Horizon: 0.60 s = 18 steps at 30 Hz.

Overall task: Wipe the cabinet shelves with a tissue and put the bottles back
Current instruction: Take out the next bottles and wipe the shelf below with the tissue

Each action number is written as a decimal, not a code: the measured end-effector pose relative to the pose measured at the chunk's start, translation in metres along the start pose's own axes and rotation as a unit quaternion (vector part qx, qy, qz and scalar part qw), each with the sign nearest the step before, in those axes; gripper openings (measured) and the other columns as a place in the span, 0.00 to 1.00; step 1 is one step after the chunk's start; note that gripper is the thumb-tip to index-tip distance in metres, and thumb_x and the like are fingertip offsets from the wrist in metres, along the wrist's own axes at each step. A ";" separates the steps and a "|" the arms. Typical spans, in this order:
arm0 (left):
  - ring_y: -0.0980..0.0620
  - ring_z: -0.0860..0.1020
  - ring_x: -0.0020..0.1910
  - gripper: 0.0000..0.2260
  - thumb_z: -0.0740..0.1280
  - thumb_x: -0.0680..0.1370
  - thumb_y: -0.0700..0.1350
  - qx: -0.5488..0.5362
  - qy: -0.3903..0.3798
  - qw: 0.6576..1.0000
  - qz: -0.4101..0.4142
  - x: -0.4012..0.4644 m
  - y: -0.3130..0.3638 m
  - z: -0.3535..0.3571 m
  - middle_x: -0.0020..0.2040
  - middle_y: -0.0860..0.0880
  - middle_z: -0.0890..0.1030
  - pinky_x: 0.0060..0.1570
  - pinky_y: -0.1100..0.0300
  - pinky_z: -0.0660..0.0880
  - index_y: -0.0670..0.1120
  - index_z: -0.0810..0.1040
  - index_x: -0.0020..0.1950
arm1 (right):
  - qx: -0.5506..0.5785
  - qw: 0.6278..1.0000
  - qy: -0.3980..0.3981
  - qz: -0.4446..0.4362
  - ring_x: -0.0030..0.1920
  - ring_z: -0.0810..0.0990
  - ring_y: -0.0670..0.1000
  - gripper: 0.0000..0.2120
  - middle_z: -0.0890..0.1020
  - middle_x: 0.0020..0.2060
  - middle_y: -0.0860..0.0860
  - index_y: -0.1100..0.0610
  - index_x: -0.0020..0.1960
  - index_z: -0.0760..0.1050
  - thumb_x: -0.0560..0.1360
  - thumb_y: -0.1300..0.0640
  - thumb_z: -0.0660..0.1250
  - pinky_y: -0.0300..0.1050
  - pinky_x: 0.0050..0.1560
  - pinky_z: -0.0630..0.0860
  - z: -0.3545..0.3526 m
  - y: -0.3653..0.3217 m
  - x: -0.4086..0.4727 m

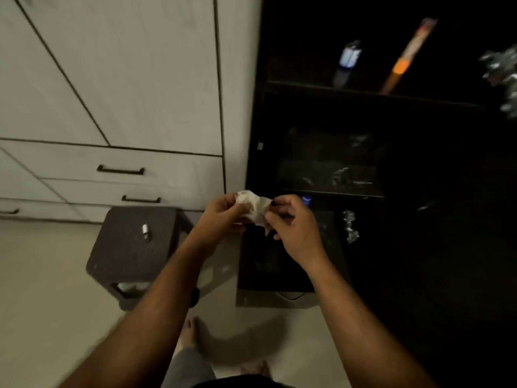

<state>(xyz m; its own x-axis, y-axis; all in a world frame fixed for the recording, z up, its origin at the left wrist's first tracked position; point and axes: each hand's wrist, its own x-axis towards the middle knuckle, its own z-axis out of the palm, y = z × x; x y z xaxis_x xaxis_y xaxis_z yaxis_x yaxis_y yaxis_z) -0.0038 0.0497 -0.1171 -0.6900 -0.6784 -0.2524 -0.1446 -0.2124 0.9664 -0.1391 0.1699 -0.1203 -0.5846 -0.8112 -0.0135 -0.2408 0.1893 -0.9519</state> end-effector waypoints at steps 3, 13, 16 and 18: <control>0.50 0.84 0.44 0.05 0.66 0.80 0.44 0.017 -0.030 0.999 0.005 0.002 0.013 0.034 0.44 0.48 0.85 0.41 0.59 0.80 0.45 0.79 0.52 | -0.012 0.998 0.054 -0.021 0.46 0.82 0.41 0.11 0.82 0.44 0.40 0.40 0.46 0.74 0.71 0.52 0.75 0.34 0.41 0.77 -0.030 -0.005 -0.017; 0.54 0.84 0.46 0.08 0.66 0.80 0.45 0.064 -0.086 0.994 0.011 0.035 0.036 0.076 0.48 0.51 0.85 0.43 0.59 0.80 0.48 0.78 0.59 | -0.111 0.971 0.210 0.025 0.30 0.76 0.41 0.06 0.77 0.29 0.43 0.51 0.39 0.78 0.72 0.57 0.74 0.37 0.33 0.74 -0.073 0.003 -0.010; 0.54 0.83 0.47 0.10 0.66 0.80 0.43 0.095 -0.068 0.993 0.012 0.054 0.035 0.066 0.50 0.50 0.84 0.42 0.60 0.79 0.47 0.77 0.61 | -0.158 0.946 0.276 0.068 0.34 0.79 0.44 0.07 0.79 0.33 0.45 0.51 0.44 0.76 0.72 0.58 0.73 0.37 0.36 0.74 -0.091 0.010 0.007; 0.53 0.83 0.48 0.08 0.66 0.80 0.44 0.127 -0.072 0.989 0.026 0.062 0.032 0.061 0.50 0.49 0.83 0.39 0.63 0.79 0.49 0.78 0.59 | -0.211 0.929 0.296 0.074 0.39 0.80 0.45 0.07 0.80 0.38 0.46 0.51 0.45 0.76 0.73 0.60 0.72 0.37 0.38 0.75 -0.106 0.017 0.017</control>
<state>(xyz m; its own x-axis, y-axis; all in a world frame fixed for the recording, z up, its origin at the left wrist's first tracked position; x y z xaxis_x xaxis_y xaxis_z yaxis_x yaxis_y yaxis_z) -0.0944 0.0433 -0.0992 -0.7929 -0.5721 -0.2099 -0.2667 0.0161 0.9636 -0.2358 0.2180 -0.1045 -0.9293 -0.3353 0.1547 -0.3321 0.5755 -0.7474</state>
